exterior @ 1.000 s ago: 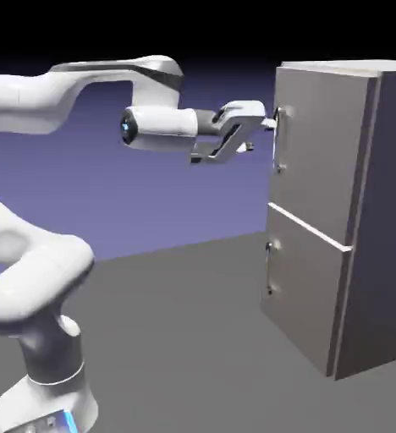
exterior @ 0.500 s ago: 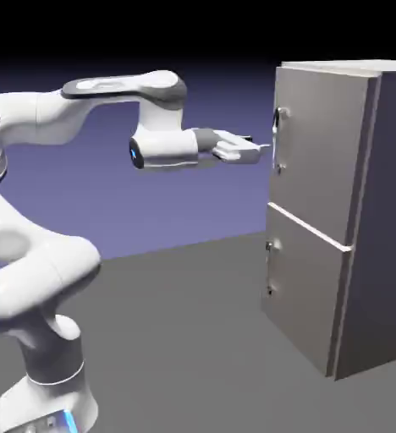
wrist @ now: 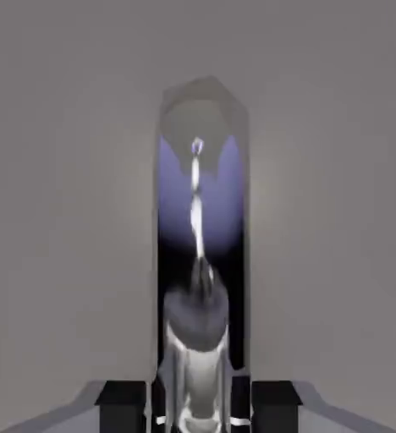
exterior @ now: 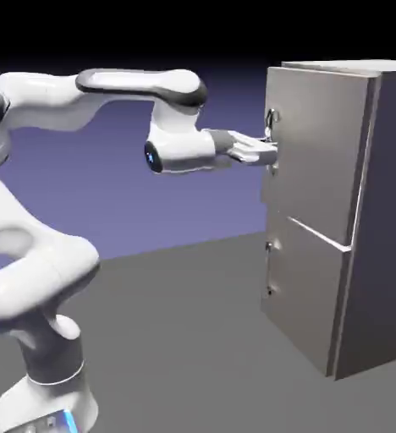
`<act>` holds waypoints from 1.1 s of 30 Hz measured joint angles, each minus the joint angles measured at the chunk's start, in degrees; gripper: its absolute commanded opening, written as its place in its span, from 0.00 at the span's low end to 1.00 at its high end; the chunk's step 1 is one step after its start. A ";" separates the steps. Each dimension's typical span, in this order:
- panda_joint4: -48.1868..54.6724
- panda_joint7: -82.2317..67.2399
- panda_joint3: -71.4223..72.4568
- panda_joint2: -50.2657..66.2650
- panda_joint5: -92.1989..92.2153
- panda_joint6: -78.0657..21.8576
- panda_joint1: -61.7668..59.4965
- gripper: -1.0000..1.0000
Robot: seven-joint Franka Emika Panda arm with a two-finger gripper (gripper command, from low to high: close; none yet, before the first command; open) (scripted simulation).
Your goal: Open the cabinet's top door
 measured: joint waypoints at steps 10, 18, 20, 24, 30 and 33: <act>-10.31 3.40 -19.25 0.53 -15.93 -7.35 19.94 0.00; -19.14 13.28 -33.29 -4.85 -35.83 -17.26 28.97 0.00; -20.89 15.40 -36.61 -6.20 -40.78 -20.20 30.07 0.00; -23.63 19.04 -43.29 -8.46 -50.75 -26.80 31.08 0.00; -25.27 22.63 -53.95 -9.53 -65.69 -38.78 30.40 0.00; -24.60 23.45 -59.76 -8.41 -73.17 -45.82 29.67 0.00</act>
